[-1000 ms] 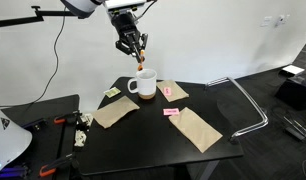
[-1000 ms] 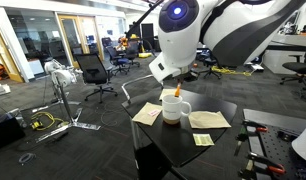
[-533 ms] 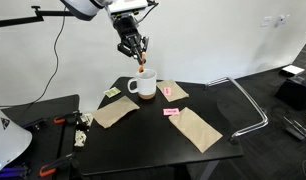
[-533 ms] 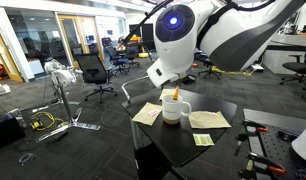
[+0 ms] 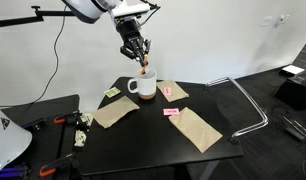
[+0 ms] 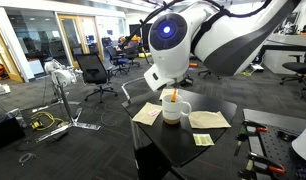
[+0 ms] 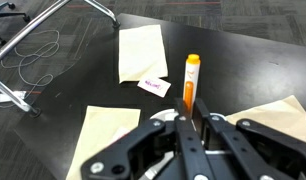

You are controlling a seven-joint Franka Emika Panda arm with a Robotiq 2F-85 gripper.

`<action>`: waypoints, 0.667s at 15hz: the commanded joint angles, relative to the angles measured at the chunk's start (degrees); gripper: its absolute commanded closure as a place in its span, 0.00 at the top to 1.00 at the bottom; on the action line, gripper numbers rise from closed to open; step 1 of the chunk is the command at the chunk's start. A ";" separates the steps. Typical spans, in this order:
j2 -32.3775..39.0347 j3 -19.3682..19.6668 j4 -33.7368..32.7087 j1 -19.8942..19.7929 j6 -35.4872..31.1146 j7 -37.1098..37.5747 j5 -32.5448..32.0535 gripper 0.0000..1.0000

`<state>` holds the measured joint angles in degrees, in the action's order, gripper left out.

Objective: Put the orange marker in the white mug

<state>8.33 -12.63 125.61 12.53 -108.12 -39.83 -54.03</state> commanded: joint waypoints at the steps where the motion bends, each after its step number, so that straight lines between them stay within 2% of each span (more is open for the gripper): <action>1: 2.59 0.00 -2.43 0.26 2.86 2.66 -2.19 0.03; 7: 4.93 0.09 -3.64 0.28 4.47 4.70 -3.72 0.03; 8: 5.18 0.06 -3.81 0.34 4.83 5.31 -3.83 0.36; 9: 5.40 0.04 -3.93 0.34 5.03 5.54 -3.95 0.37; 10: 5.53 0.02 -4.06 0.35 5.35 5.95 -4.09 0.44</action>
<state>12.62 -12.42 123.38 12.52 -105.56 -35.84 -56.95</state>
